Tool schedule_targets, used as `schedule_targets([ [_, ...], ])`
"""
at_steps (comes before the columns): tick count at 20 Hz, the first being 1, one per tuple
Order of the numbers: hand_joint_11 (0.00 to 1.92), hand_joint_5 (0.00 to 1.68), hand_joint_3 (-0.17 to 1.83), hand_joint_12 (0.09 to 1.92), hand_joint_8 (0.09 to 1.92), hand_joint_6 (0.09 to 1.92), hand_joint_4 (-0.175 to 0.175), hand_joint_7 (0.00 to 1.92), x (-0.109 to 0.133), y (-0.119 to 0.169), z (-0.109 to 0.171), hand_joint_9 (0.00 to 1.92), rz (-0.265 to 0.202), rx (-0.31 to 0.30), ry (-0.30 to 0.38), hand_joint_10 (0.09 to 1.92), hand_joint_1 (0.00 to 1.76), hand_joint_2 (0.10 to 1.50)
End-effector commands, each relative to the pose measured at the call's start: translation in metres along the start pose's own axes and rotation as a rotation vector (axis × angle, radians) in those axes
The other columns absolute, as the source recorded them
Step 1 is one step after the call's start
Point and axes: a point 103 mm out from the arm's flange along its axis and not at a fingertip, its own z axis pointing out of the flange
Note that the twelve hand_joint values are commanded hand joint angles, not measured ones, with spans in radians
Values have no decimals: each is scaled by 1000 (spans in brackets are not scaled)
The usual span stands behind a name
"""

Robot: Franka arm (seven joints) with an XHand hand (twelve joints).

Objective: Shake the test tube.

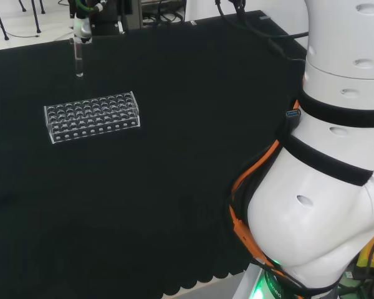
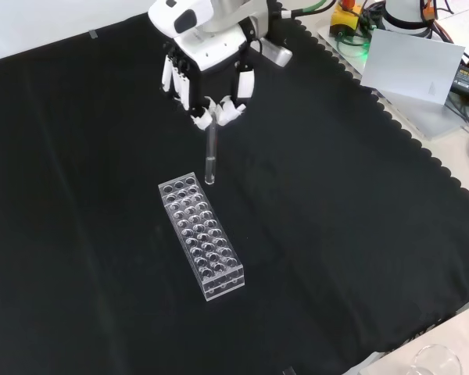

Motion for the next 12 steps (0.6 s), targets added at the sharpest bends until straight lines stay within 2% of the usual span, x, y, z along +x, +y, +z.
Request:
schedule_targets([
  [1,985,1360,905,1192,614,586,-175,1493,20,11,5,1345,102,50,-205,524,1448,457],
  [3,985,1360,905,1192,614,586,-175,1493,14,20,9,1345,110,35,-197,524,1448,457],
  [5,985,1360,905,1192,613,586,-175,1493,-2,28,11,1345,147,22,-192,525,1448,457],
  [6,985,1360,905,1192,613,586,-175,1494,-23,29,10,1345,213,28,-271,525,1448,457],
  [7,985,1360,905,1192,613,586,-175,1494,-37,31,9,1344,239,10,-280,525,1448,457],
  [10,986,1360,905,1192,613,586,-175,1494,-81,29,-1,1345,279,-30,-238,525,1448,457],
  [12,986,1360,905,1191,612,586,-175,1494,-108,25,-6,1344,267,-46,-196,525,1448,457],
])
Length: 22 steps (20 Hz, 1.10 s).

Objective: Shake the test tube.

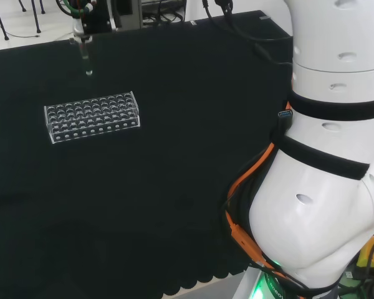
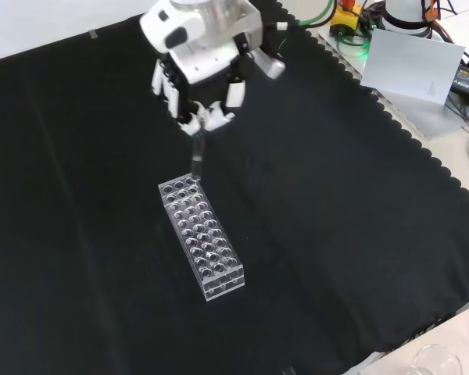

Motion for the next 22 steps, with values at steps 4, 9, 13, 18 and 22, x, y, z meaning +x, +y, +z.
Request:
schedule_targets([
  [4,986,1360,905,1191,612,586,-175,1494,-138,0,0,1345,131,-41,-62,525,1448,457],
  [9,986,1360,905,1191,612,585,-175,1494,-136,4,6,1345,136,-32,-78,524,1448,457],
  [13,986,1360,905,1191,612,585,-175,1494,-154,-2,4,1345,123,-37,-45,524,1448,457],
  [18,986,1360,905,1191,612,585,-175,1494,-138,-1,8,1345,110,-27,-53,524,1448,457],
  [22,986,1361,905,1191,612,585,-175,1494,-126,1,11,1345,93,-21,-43,523,1448,457],
])
